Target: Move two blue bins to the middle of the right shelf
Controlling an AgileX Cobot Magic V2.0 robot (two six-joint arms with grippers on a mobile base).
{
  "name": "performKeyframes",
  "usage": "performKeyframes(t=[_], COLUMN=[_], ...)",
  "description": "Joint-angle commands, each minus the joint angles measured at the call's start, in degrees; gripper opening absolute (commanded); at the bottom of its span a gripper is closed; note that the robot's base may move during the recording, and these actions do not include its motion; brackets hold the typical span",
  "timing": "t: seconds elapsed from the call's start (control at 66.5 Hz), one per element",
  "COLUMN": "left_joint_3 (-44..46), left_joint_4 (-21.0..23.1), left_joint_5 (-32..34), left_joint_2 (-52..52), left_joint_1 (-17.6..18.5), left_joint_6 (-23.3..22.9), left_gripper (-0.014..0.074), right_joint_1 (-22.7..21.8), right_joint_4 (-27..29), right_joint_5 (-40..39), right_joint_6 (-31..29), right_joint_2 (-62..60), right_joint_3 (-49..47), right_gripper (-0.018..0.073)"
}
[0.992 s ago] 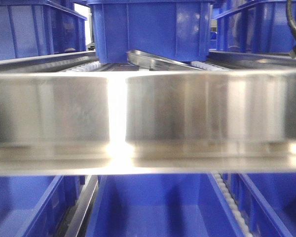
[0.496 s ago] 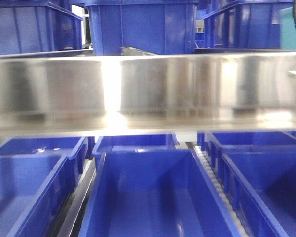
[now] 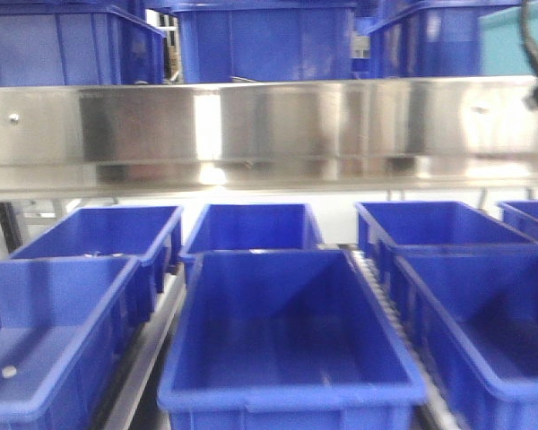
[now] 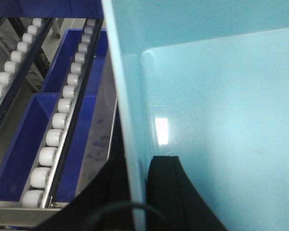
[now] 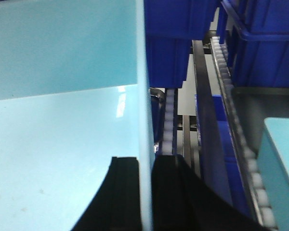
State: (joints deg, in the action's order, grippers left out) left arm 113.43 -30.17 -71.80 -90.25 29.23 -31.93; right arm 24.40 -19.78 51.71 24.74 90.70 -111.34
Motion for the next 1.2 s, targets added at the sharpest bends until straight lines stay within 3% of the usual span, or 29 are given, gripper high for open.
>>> performKeyframes(t=[0.0,1.188], left_joint_3=[0.4,0.4], left_joint_4=[2.4,2.4], left_joint_5=[2.8,2.8], left_joint_2=[0.1,0.1], left_joint_1=[0.7,0.7], left_joint_6=[0.7,0.7], left_gripper=[-0.0111,-0.0111], right_joint_1=[0.7,0.7], right_joint_4=[2.2,2.2], right_joint_5=[-5.9,-5.9], right_joint_6=[0.1,0.1], right_joint_2=[-0.6,-0.6], right_joint_3=[-0.5,-0.5], right_gripper=[-0.0162,-0.0162])
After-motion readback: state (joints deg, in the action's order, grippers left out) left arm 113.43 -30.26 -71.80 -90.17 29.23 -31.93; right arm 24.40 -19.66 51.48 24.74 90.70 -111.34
